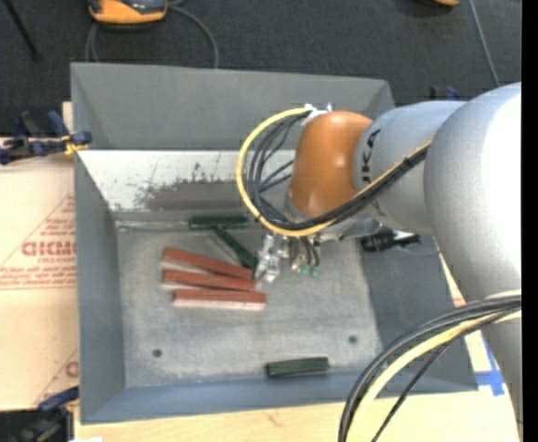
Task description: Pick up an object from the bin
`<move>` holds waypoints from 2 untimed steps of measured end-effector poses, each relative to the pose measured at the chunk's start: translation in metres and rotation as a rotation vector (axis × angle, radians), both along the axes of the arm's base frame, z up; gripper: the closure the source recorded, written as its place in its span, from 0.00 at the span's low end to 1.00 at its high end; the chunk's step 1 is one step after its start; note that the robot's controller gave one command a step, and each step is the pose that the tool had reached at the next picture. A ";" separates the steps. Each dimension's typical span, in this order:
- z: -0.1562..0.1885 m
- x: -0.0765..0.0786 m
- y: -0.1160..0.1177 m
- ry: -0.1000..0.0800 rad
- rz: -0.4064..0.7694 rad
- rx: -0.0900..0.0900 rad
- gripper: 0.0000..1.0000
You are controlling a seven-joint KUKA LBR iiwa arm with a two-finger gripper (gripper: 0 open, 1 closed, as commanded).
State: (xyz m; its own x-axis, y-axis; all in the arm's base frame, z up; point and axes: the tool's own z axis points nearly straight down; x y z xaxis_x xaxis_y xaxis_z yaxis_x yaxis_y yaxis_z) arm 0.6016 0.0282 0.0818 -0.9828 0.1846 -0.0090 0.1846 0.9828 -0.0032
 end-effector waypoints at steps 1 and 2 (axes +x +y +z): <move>0.000 0.000 0.000 0.000 0.001 0.000 1.00; 0.040 -0.008 0.000 0.010 0.009 0.003 1.00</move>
Offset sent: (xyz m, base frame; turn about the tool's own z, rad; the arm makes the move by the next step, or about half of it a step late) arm -0.0124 -0.0065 0.2206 -0.0458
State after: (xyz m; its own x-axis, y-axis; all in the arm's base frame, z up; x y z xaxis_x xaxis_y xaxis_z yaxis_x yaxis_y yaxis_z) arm 0.5935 0.0283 0.1218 -0.9845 0.1754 0.0017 0.1754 0.9845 -0.0025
